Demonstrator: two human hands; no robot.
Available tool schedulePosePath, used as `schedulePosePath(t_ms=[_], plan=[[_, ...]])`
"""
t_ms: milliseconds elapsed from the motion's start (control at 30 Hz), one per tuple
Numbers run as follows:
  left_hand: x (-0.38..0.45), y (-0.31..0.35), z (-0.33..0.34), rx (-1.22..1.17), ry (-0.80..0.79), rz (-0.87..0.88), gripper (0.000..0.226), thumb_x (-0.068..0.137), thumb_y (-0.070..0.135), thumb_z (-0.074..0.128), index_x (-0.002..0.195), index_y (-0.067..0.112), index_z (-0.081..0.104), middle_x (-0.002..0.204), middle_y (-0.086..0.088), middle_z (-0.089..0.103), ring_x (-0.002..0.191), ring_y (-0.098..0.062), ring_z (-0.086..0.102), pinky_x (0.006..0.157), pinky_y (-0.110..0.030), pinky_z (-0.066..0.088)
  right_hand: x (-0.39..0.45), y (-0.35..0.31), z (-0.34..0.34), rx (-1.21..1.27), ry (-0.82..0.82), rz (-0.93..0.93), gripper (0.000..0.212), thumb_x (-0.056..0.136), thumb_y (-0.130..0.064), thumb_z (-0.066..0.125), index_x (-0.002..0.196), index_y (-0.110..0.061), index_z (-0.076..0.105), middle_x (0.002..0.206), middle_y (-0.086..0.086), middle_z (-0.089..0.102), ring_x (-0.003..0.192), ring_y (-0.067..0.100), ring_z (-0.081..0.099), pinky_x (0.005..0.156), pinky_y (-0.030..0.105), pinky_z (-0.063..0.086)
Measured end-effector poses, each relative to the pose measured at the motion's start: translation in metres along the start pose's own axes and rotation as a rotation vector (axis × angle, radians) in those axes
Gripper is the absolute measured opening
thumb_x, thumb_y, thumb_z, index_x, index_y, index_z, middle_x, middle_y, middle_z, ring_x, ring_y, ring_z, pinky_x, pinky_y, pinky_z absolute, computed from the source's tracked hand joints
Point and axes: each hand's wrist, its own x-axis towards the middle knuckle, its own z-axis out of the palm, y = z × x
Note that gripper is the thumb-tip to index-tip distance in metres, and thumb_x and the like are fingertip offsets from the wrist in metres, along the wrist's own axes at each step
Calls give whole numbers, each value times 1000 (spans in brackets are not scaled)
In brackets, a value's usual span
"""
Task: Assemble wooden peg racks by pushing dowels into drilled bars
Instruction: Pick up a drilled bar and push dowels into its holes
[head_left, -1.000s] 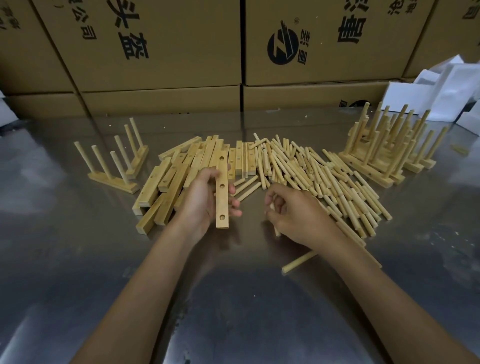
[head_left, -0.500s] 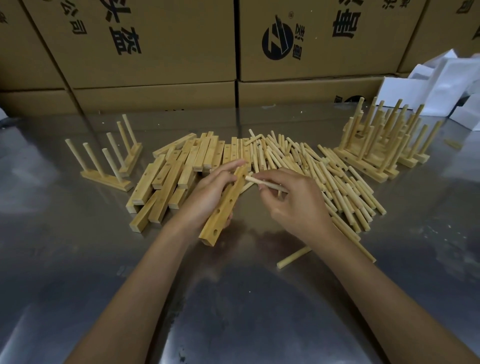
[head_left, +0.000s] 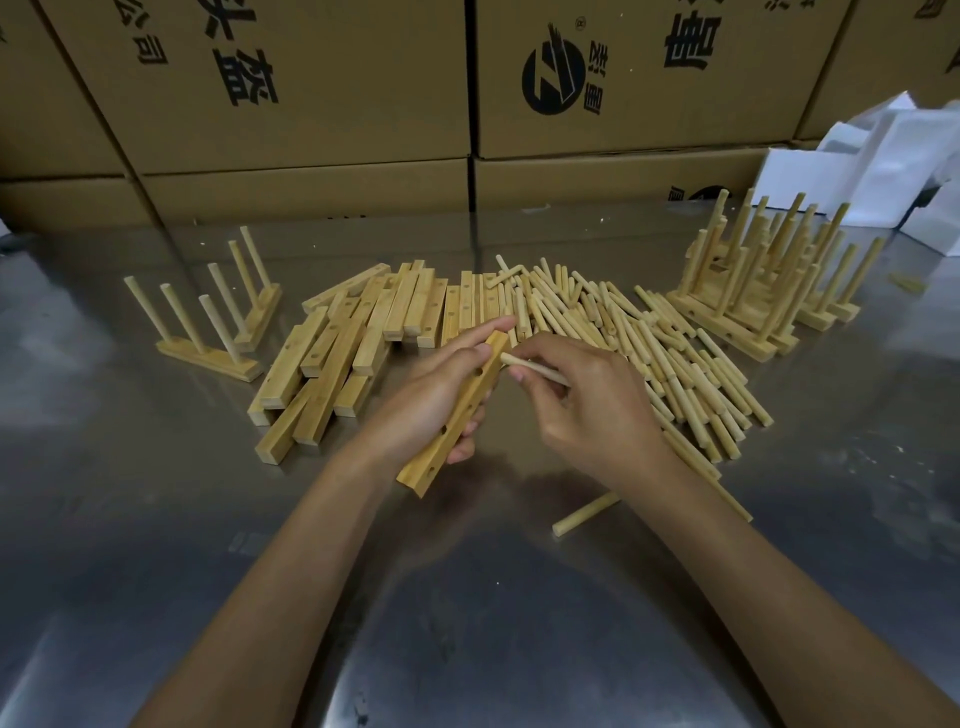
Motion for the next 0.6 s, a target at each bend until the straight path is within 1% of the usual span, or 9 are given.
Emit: schedulePosePath(t_ms=[100, 200, 300, 400, 467, 500, 533, 567, 600], plan=[[1, -1, 2, 1, 23, -9, 33, 106, 34, 46, 129, 51, 63, 70, 1, 48, 53, -11, 45, 39, -24, 36, 1, 2, 0, 24, -15, 49, 6, 96, -23, 62, 98, -18, 65, 64, -16, 54, 54, 4, 49, 54, 28, 38], [2, -3, 1, 25, 13, -19, 34, 106, 35, 47, 135, 47, 59, 72, 2, 50, 54, -10, 45, 39, -24, 37, 2, 5, 0, 48, -40, 99, 12, 98, -27, 60, 94, -18, 67, 60, -12, 57, 51, 5, 50, 52, 29, 37], [1, -4, -1, 73, -2, -22, 35, 106, 37, 47, 137, 48, 57, 74, 3, 50, 55, -10, 47, 40, -25, 39, 2, 6, 1, 132, -67, 152, 21, 100, -28, 56, 96, -15, 72, 74, -1, 70, 66, 21, 66, 61, 41, 52], [1, -3, -2, 82, 34, -50, 33, 104, 40, 50, 135, 48, 59, 77, 2, 54, 57, -10, 50, 43, -26, 41, 4, 5, 3, 206, -64, 216, 26, 101, -30, 55, 99, -13, 74, 83, 3, 75, 80, 25, 70, 72, 47, 55], [2, -3, 0, 67, 83, -78, 33, 101, 42, 55, 133, 42, 61, 82, 0, 59, 56, -9, 53, 44, -26, 43, 6, 6, 5, 262, -60, 269, 20, 100, -31, 58, 99, -18, 72, 78, 0, 74, 71, 20, 68, 66, 42, 56], [2, -3, 1, 60, 100, -91, 34, 99, 42, 58, 133, 39, 61, 85, -1, 61, 57, -9, 54, 45, -26, 44, 7, 7, 5, 308, -57, 307, 14, 98, -33, 60, 98, -22, 68, 71, -3, 72, 59, 15, 63, 56, 35, 54], [2, -3, 2, 57, 107, -102, 36, 99, 41, 59, 134, 36, 60, 88, -2, 63, 58, -9, 55, 46, -26, 44, 7, 8, 4, 348, -58, 351, 10, 97, -35, 62, 97, -25, 62, 65, -6, 70, 49, 11, 55, 47, 29, 47], [3, -3, 2, 59, 104, -113, 37, 99, 39, 60, 135, 32, 60, 91, -3, 64, 59, -9, 56, 46, -26, 45, 8, 9, 4, 376, -63, 389, 11, 96, -37, 63, 95, -27, 58, 62, -7, 68, 46, 9, 50, 44, 25, 41], [3, -3, 2, 66, 92, -124, 35, 100, 36, 59, 135, 29, 61, 92, -3, 64, 59, -9, 56, 46, -25, 45, 9, 9, 3, 402, -77, 424, 15, 95, -39, 63, 95, -26, 55, 62, -6, 68, 46, 9, 50, 45, 24, 40]])
